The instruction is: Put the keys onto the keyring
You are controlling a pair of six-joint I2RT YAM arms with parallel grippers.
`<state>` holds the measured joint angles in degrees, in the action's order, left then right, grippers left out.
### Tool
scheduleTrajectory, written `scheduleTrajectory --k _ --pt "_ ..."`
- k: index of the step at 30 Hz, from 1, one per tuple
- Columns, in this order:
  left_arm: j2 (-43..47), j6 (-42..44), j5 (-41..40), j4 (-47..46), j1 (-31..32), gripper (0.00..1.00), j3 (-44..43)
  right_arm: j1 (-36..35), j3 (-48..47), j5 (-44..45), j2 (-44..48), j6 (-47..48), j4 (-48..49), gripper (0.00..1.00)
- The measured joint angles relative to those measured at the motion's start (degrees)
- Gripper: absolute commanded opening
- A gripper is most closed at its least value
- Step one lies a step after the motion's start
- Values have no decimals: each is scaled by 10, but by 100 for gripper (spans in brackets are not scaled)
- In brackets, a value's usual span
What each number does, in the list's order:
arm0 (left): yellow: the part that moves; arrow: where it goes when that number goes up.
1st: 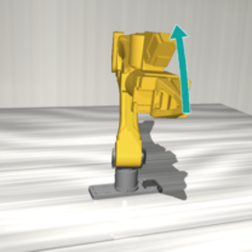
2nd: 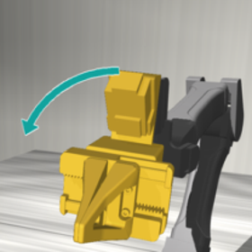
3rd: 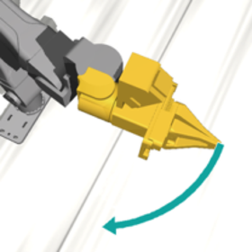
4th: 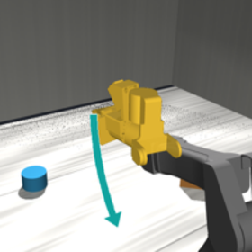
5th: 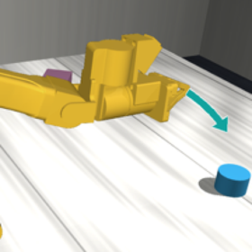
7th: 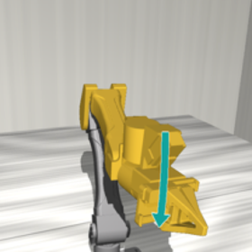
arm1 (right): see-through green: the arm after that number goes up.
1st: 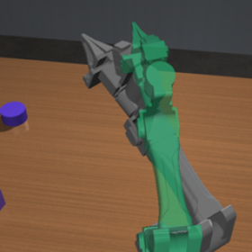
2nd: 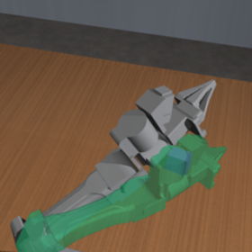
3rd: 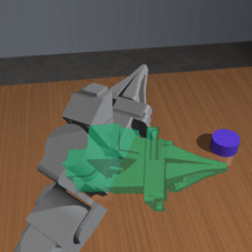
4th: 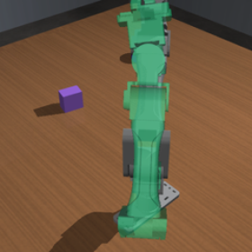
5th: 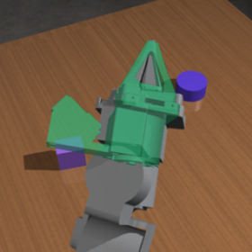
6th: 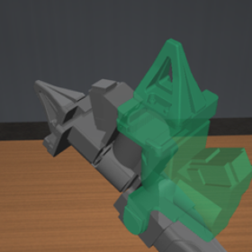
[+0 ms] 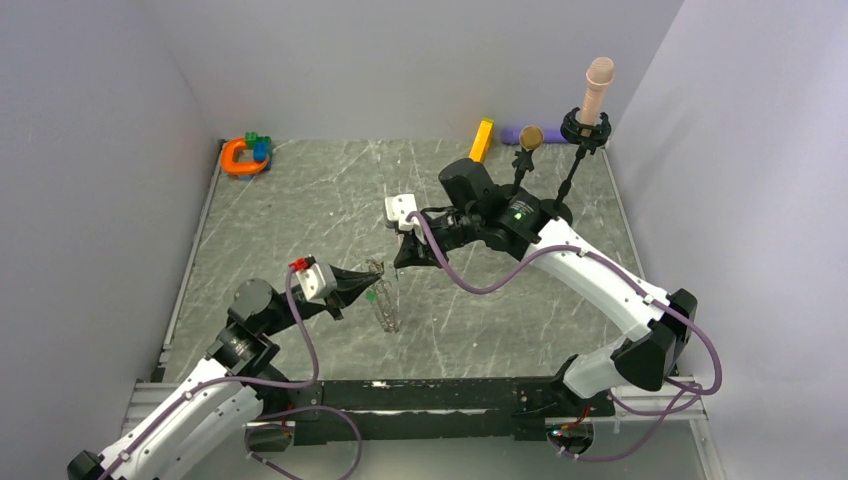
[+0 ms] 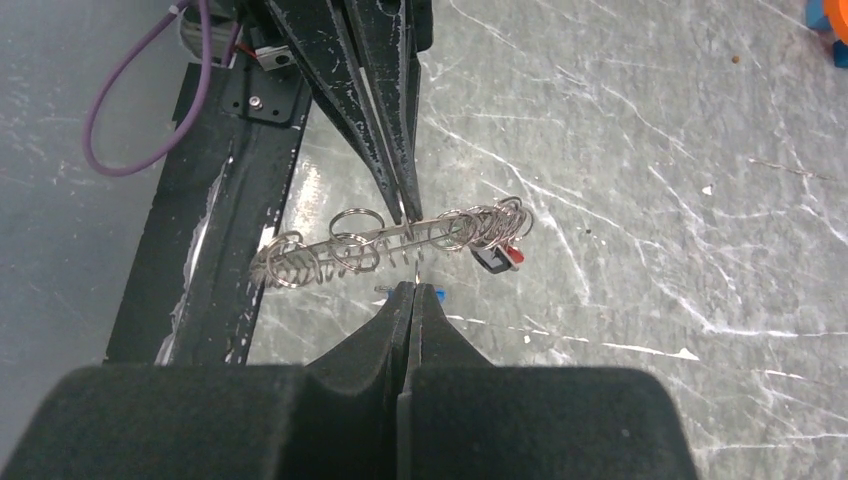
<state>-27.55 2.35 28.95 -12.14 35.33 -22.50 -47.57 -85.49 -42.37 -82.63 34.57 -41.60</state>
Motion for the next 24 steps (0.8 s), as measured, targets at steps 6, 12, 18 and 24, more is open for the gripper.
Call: scheduleTrajectory --k 6,12,18,24 --pt "17 -61 -41 -55 0 0 31 -3 0 0 -1 -6 12 0" --pt "27 -129 -64 -158 0 0 90 -6 2 -6 -7 -24 31 0" --pt "26 -174 -66 -250 0 0 142 -6 12 -18 -10 -47 53 0" --pt "26 -201 -73 -318 0 0 149 -9 23 -22 -10 -59 64 0"
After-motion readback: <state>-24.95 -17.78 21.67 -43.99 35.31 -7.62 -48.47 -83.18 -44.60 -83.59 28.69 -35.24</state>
